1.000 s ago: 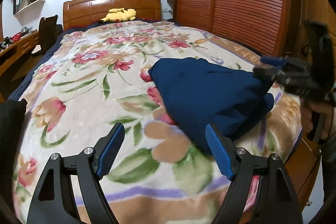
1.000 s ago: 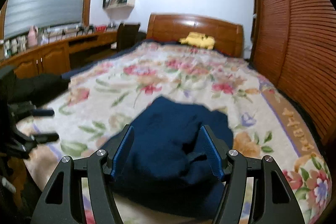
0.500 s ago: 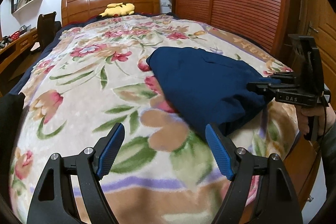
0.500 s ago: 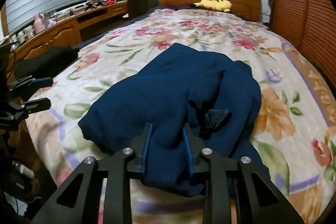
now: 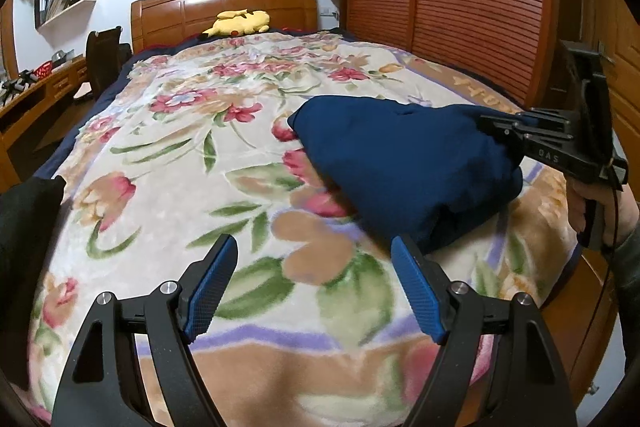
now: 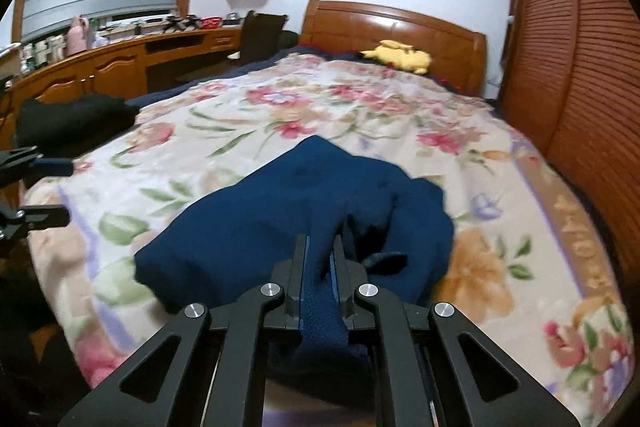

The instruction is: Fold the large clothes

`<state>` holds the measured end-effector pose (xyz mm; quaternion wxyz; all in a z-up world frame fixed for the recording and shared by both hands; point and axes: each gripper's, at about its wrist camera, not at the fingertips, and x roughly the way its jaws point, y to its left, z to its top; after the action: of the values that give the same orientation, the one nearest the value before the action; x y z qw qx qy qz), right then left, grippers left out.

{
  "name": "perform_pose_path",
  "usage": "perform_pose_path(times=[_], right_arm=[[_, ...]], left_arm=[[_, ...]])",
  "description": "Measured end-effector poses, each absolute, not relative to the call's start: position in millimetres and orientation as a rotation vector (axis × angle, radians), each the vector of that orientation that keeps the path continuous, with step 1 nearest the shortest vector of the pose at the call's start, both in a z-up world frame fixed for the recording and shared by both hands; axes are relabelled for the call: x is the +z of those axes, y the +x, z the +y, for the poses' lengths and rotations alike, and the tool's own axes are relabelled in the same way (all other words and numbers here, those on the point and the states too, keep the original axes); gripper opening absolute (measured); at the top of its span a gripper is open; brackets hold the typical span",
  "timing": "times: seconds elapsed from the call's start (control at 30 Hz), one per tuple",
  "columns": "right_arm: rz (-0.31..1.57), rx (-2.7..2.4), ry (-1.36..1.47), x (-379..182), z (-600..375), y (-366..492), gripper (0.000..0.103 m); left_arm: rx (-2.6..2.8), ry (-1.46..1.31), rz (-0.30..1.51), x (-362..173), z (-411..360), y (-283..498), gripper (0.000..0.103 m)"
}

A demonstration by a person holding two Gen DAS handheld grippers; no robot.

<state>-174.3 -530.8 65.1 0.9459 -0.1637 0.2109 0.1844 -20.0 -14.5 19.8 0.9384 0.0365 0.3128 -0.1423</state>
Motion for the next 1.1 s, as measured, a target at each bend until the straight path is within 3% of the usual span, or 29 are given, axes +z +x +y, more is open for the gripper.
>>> perform_pose_path(times=[0.17,0.33,0.47,0.53,0.63,0.7,1.1], right_arm=[[0.442,0.225,-0.384,64.6,-549.8,-176.2,0.008],[0.57,0.208,-0.289,41.9,-572.2,-162.2,0.008],[0.567,0.212,-0.21,37.4,-571.7,-169.2,0.012],[0.568,0.189,-0.175,38.2,-571.3,-180.3,0.029],[0.549,0.172,-0.174,48.6,-574.7,-199.7,0.046],[0.524,0.18,-0.163,53.7,-579.7,-215.4,0.052],[0.595,0.118,-0.175,63.4,-585.4,-255.7,0.052]], left_arm=[[-0.28,0.042,0.599,31.7,-2.9,-35.8,0.08],[-0.302,0.017,0.588,35.5,9.0,-37.7,0.08],[-0.315,0.025,0.592,33.3,12.6,-23.4,0.08],[-0.343,0.021,0.603,32.4,10.0,-11.7,0.08],[-0.352,0.047,0.593,31.6,0.4,5.0,0.08],[-0.369,0.043,0.596,29.0,-7.6,19.0,0.08],[-0.497,0.083,0.573,36.4,-53.0,85.5,0.08]])
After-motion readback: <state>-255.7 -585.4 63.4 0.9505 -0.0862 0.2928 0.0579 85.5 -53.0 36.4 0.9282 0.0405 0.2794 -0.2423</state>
